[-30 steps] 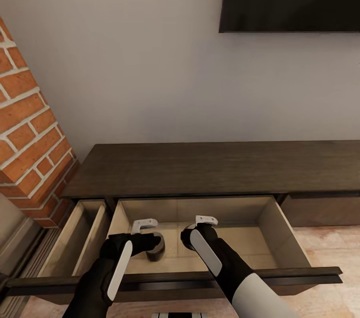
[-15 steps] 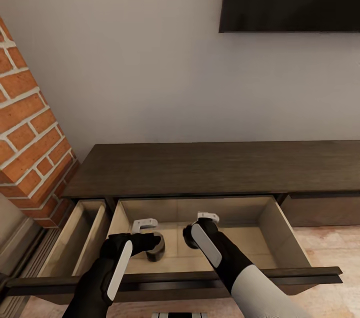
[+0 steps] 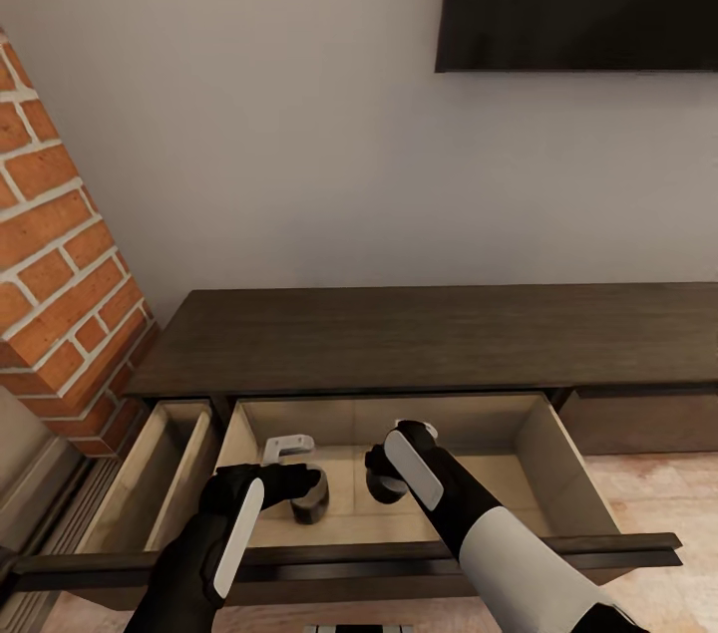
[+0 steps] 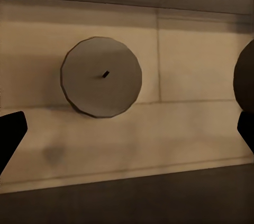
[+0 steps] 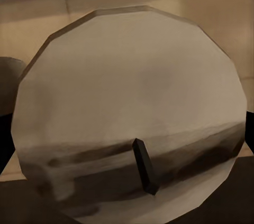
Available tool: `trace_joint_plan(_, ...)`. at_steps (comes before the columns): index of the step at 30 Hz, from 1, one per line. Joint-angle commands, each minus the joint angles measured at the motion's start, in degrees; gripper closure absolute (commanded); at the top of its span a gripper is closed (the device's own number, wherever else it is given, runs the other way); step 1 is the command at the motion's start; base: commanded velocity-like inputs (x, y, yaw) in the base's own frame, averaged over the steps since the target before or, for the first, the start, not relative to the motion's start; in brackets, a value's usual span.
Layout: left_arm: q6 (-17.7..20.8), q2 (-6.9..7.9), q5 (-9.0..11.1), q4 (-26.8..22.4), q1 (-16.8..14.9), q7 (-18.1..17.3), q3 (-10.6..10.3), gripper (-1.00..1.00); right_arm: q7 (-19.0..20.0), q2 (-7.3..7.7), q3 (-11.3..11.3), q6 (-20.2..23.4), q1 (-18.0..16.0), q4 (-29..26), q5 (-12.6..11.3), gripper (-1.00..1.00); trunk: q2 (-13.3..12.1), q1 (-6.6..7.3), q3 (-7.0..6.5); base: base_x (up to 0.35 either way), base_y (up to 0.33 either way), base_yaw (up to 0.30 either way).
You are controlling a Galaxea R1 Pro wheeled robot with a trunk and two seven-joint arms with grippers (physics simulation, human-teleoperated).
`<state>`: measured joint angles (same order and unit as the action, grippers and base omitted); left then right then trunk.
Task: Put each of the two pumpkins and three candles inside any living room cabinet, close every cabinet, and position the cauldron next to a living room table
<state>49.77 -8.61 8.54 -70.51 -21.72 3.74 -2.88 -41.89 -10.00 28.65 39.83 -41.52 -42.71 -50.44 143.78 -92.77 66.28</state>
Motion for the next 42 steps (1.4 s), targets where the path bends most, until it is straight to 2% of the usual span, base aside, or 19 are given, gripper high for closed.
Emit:
trace_joint_plan(1,0.24,0.0,0.52,-0.06,-0.01,0.39,-0.02,-1.0,-0.56,0.0,0.09,-0.01,-0.05,-0.03,-0.53,-1.0,0.02,0.01,0.05,0.0,0.0,0.0)
trace_joint_plan(3,0.24,0.0,0.52,-0.06,-0.03,0.39,-0.02,-1.0,-0.56,0.0,0.13,0.05,-0.05,0.03,-0.52,-1.0,0.0,0.06,-0.39,0.0,0.0,0.0)
trace_joint_plan(13,0.24,0.0,0.52,-0.07,-0.01,0.39,-0.02,-1.0,-0.31,0.0,0.75,-0.63,0.03,1.46,1.08,-1.0,0.0,0.06,-0.39,0.0,0.0,0.0)
trace_joint_plan(16,0.24,0.0,0.52,-0.07,0.01,0.39,-0.02,-1.0,0.0,0.0,0.84,-3.32,0.05,1.44,3.87,-1.0,0.0,0.06,-0.39,0.0,0.0,0.0)
trace_joint_plan(18,0.24,0.0,0.52,-0.07,-0.03,0.38,-0.02,-1.0,0.34,0.0,0.84,-6.36,0.07,1.47,8.02,-1.0,0.0,0.06,-0.39,0.0,0.0,0.0)
trace_joint_plan(22,0.24,0.0,0.52,-0.07,-0.01,0.39,-0.02,-1.0,1.85,0.0,0.82,-7.33,0.11,1.47,10.18,-1.0,0.0,0.06,-0.39,0.0,0.0,0.0)
trace_joint_plan(28,0.24,0.0,0.52,-0.07,-0.01,0.39,-0.02,-1.0,4.5,0.0,0.87,-7.38,0.12,1.48,10.63,-1.0,-0.03,0.11,-0.83,0.0,0.0,0.0)
trace_joint_plan(34,0.24,0.0,0.52,-0.06,-0.01,0.39,-0.02,-1.0,4.65,0.0,0.83,-6.9,0.08,1.48,10.54,-1.0,-0.11,0.27,-2.16,0.0,0.0,0.0)
trace_joint_plan(42,0.4,0.0,0.52,-0.06,0.0,0.39,-0.05,-1.0,7.17,0.0,0.72,-6.87,0.06,1.37,10.24,-1.0,-0.22,0.48,-3.94,0.0,0.0,0.0)
